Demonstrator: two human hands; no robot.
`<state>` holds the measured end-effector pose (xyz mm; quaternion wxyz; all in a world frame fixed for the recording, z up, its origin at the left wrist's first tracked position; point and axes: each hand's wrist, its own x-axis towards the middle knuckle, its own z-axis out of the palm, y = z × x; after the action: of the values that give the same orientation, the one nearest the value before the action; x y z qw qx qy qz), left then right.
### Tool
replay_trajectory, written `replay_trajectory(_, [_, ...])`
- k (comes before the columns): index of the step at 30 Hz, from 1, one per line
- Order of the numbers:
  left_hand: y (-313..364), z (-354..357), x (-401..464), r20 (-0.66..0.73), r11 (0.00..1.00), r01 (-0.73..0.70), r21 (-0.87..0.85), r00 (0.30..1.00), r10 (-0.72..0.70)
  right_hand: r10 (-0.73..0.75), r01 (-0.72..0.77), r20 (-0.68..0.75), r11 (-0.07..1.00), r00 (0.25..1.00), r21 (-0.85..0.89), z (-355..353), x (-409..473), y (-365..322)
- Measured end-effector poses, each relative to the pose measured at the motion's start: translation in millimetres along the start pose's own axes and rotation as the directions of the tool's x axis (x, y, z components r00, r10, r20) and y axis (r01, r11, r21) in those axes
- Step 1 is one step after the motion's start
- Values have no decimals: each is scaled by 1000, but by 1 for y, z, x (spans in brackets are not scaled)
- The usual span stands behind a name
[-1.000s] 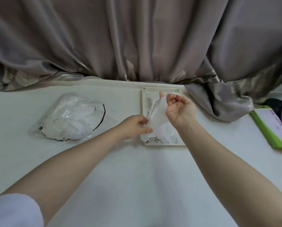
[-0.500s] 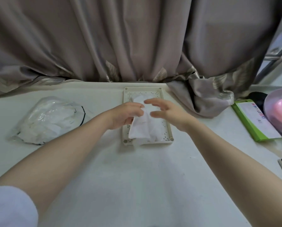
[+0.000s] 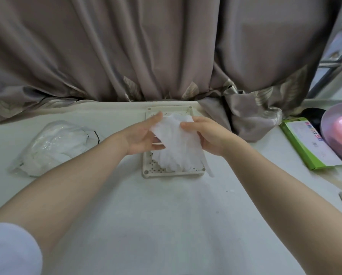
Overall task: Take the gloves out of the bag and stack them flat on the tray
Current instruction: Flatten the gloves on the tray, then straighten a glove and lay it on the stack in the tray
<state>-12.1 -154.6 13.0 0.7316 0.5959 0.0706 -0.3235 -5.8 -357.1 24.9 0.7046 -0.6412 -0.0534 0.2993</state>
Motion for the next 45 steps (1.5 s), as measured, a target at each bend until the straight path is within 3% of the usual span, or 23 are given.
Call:
replay_trajectory(3, [-4,12,8,-26,1000,-26,-9,999,25,55,-56,49,998,997,20,-6,-4,-1])
replay_trajectory(8, [2,22,16,-97,973,-102,-205,992,83,106,-121,101,982,989,146,-15,-9,-1])
replay_trajectory(11, [2,21,24,-227,962,-143,-233,970,89,162,-180,172,979,972,91,-18,-12,-3])
replay_trajectory(12, [0,21,26,-301,973,-145,-177,950,87,175,-190,168,979,970,79,-17,-11,-2])
replay_trajectory(14, [-6,19,31,-473,992,-93,89,872,125,145,-155,105,984,984,86,-15,-6,0])
replay_trajectory(16, [-9,20,32,-567,939,-77,335,780,266,79,-78,-9,993,997,85,-12,2,1])
replay_trajectory(17, [-8,22,30,-547,932,-101,349,785,289,59,-55,-43,996,997,71,-11,5,1])
replay_trajectory(21, [1,37,20,-281,979,-141,147,943,178,29,-31,-35,999,999,-40,-5,13,1])
replay_trajectory(25, [0,42,18,-101,990,-137,15,985,138,-34,54,78,962,996,-267,11,17,1])
replay_trajectory(27, [-1,41,19,-106,991,-135,-18,985,133,-15,57,197,977,980,-206,15,15,0])
replay_trajectory(29, [-4,36,21,-124,986,-136,-100,985,123,-36,58,206,993,978,-104,16,11,0])
replay_trajectory(32, [-7,28,23,-107,965,-129,-229,989,106,-182,172,-90,980,979,-104,11,17,6])
replay_trajectory(35, [-7,20,27,-158,964,-97,-249,986,59,-246,163,-393,959,886,-233,-1,29,11])
replay_trajectory(36, [-7,18,27,-152,968,-89,-235,987,54,-203,94,-381,954,902,-285,-7,33,12])
replay_trajectory(38, [-8,15,26,-109,971,-63,-231,993,38,4,-57,-168,947,986,-315,-13,34,16])
replay_trajectory(41, [-9,7,28,-50,968,4,-252,999,-17,179,-171,78,980,981,-103,-12,37,22])
replay_trajectory(43, [-10,2,31,-67,972,43,-232,996,-60,198,-200,48,979,979,34,-9,42,25])
replay_trajectory(45, [-13,-6,40,-159,977,68,-205,982,-101,226,-225,-50,974,973,29,-7,54,33])
